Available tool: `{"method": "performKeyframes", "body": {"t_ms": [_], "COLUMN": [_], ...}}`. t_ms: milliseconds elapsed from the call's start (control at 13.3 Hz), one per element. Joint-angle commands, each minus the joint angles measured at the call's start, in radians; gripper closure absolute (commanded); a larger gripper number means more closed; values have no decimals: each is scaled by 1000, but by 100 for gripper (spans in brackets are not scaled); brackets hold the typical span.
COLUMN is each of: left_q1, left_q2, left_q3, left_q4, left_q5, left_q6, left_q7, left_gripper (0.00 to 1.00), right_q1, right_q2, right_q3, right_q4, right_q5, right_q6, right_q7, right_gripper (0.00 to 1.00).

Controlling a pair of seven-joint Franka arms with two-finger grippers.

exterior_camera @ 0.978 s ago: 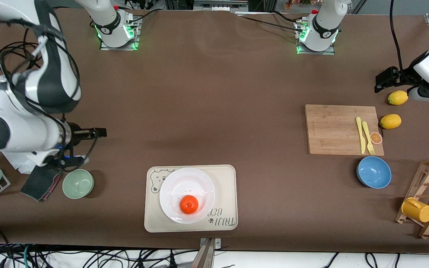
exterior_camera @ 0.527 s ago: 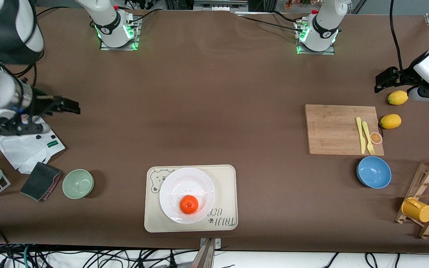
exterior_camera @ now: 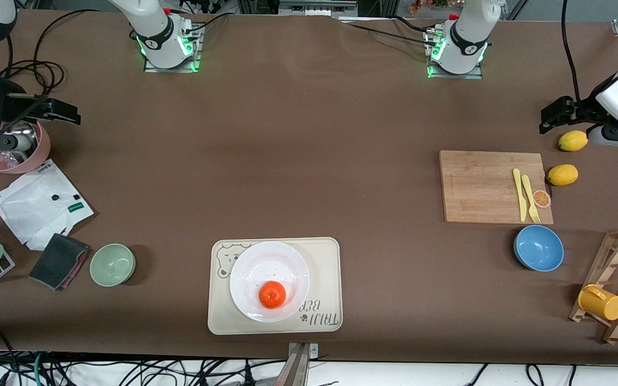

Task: Place orange and plate with both arms

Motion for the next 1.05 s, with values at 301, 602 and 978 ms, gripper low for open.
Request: {"method": "performKeyframes", "body": {"t_ms": [301,602,978], "left_q1": [4,4,4], "left_q2": [11,11,11], "left_q3": [2,2,2], "left_q4": [30,30,30], "left_q5": [-11,-11,-11], "left_q6": [-22,-24,-24], "left_q7": [27,27,26], "left_gripper": [0,0,0], "right_q1": [-4,-4,2], "right_q2": [-27,-15,-15], "right_q3": [-13,-13,-8], "right_q4": [-20,-7,-5], "right_q5": [-23,-6,-3], "right_q6": [65,82,85], "right_q7": [7,16,17], "right_gripper": [0,0,0]}}
